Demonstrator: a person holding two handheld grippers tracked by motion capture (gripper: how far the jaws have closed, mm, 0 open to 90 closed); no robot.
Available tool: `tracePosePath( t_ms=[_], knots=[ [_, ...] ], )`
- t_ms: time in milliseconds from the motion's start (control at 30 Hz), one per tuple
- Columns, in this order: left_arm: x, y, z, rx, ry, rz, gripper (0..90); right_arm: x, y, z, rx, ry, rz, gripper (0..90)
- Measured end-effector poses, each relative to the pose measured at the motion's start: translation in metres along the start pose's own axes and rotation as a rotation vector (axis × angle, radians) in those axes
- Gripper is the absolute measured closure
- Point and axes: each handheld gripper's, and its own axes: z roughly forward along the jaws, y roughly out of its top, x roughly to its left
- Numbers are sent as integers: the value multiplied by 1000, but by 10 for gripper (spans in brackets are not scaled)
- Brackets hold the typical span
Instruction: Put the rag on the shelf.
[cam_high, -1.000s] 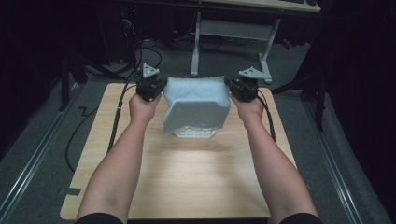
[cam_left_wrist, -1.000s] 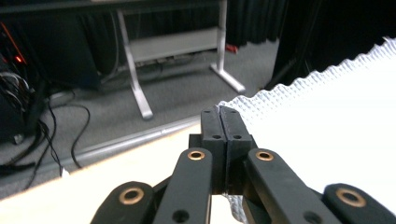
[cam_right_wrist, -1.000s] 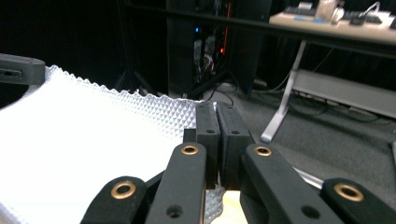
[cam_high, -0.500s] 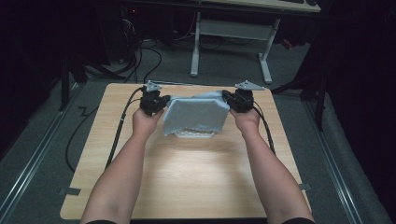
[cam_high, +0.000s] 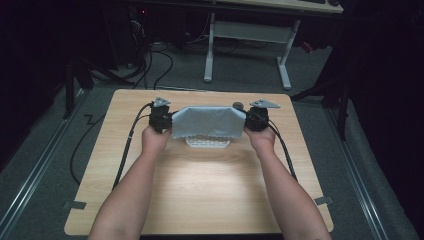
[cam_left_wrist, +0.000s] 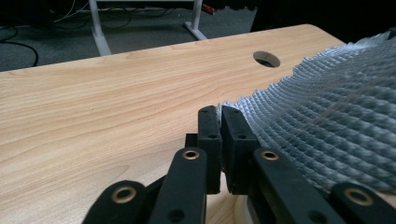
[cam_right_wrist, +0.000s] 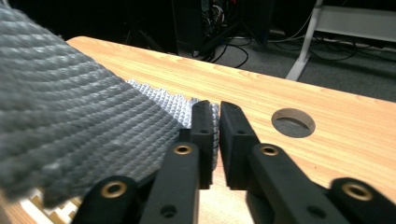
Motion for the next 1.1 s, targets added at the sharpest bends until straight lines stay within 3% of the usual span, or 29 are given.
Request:
tracePosePath(
  t_ms=[167, 433, 600, 967, 1100],
  knots=[
    [1, 0, -2, -1, 4, -8, 816, 0, -1, 0, 2, 2, 2, 812],
    [6, 5, -12, -22, 41, -1, 644, -1, 6, -7, -18, -16, -16, 699],
    [11, 8, -22, -49, 66, -15, 625, -6, 12, -14, -31, -36, -24, 659],
    [15, 8, -34, -47, 103, -5, 587, -7, 15, -24, -30, -72, -70, 593],
    [16, 4, -42, -70, 118, -11, 582, -8, 14, -32, -43, -86, -72, 587]
  ],
)
